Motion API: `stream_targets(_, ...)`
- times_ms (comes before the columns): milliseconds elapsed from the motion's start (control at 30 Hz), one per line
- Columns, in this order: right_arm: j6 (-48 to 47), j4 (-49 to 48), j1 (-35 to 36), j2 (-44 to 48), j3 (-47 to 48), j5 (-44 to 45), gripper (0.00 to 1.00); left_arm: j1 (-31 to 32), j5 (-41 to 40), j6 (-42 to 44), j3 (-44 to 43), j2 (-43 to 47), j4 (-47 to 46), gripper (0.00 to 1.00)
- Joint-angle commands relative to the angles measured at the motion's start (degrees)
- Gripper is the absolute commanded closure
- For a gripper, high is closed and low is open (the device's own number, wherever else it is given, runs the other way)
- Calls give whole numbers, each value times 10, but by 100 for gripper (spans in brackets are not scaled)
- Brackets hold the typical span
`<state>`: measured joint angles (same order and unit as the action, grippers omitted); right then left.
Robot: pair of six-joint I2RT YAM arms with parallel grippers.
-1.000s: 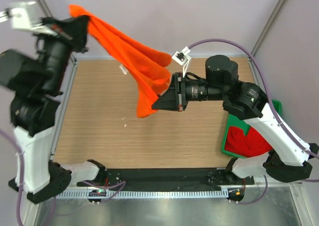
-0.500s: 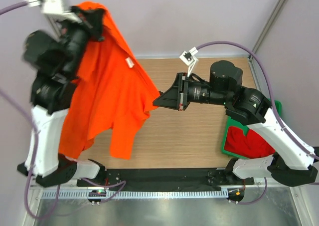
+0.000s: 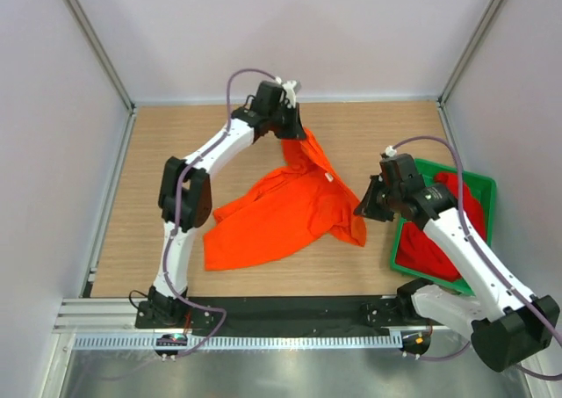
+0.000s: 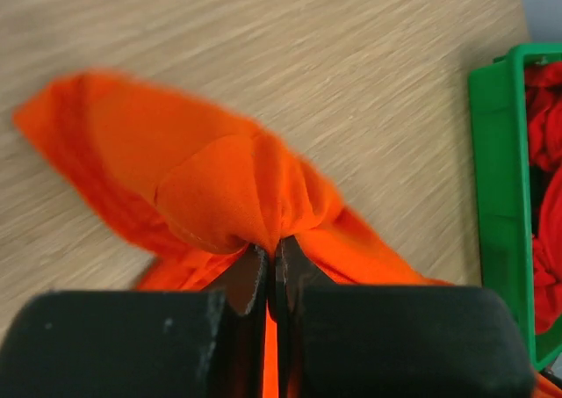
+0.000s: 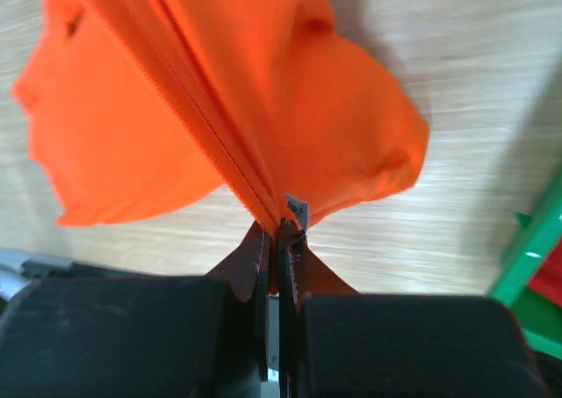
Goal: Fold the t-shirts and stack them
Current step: Flatten the tshirt out
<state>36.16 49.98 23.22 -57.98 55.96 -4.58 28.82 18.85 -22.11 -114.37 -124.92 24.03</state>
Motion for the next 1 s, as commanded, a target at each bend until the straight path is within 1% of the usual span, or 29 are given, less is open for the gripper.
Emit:
stream_targets(0, -48, 88, -43, -26, -24, 25, 99, -31, -35, -21, -95, -41, -79, 100)
stream_targets(67, -62, 83, -67, -64, -16, 42, 99, -31, -37, -31, -129, -78, -68, 100)
stream_targets(233, -70, 67, -116, -139, 26, 43, 99, -33, -57, -36, -236, -119, -44, 100)
stream_targets(333, -70, 57, -141, -183, 49, 40, 99, -46, -74, -50, -249, -115, -52, 100)
stream_targets(367, -68, 53, -145, -193, 56, 27, 99, -49, -79, -55, -249, -110, -51, 100)
stream_targets(467, -65, 47, -158, -232, 89, 14, 99, -62, -108, -63, -244, -83, -60, 99)
stream_targets(500, -65, 45, -160, -247, 104, 15, 99, -68, -109, -63, -250, -79, -59, 86)
stream_targets(533, -65, 44, -160, -257, 111, 16, 99, -72, -113, -65, -262, -80, -51, 69)
stream_targets(567, -65, 42, -161, -265, 116, 16, 99, -74, -118, -64, -283, -78, -40, 47)
stream_targets(600, -66, 42, -163, -273, 123, 22, 99, -76, -121, -65, -286, -74, -30, 17)
stream_targets(633, -68, 42, -165, -292, 134, 24, 99, -81, -124, -68, -285, -59, -2, 5)
stream_targets(667, -71, 43, -167, -301, 141, 26, 95, -83, -130, -69, -285, -51, 18, 0)
stream_targets(733, -85, 54, -168, -318, 162, 43, 81, -83, -142, -65, -251, -21, 78, 0)
stream_targets(767, -90, 57, -168, -326, 168, 67, 69, -81, -151, -63, -220, 29, 86, 0)
stream_targets(800, -97, 63, -168, -327, 177, 75, 63, -80, -158, -61, -126, 60, 87, 0)
stream_targets(833, -108, 65, -168, -329, 180, 91, 59, -77, -165, -65, -78, 91, 87, 0)
stream_targets(867, -114, 69, -167, -327, 184, 97, 52, -76, -167, -71, -34, 160, 85, 0)
stream_targets(900, -124, 69, -167, -324, 182, 106, 50, -75, -165, -74, 60, 191, 87, 1)
stream_targets(933, -127, 70, -167, -319, 180, 109, 48, -75, -169, -78, 101, 228, 88, 2)
stream_targets(967, -129, 70, -165, -307, 175, 109, 44, -75, -173, -85, 150, 291, 94, 3)
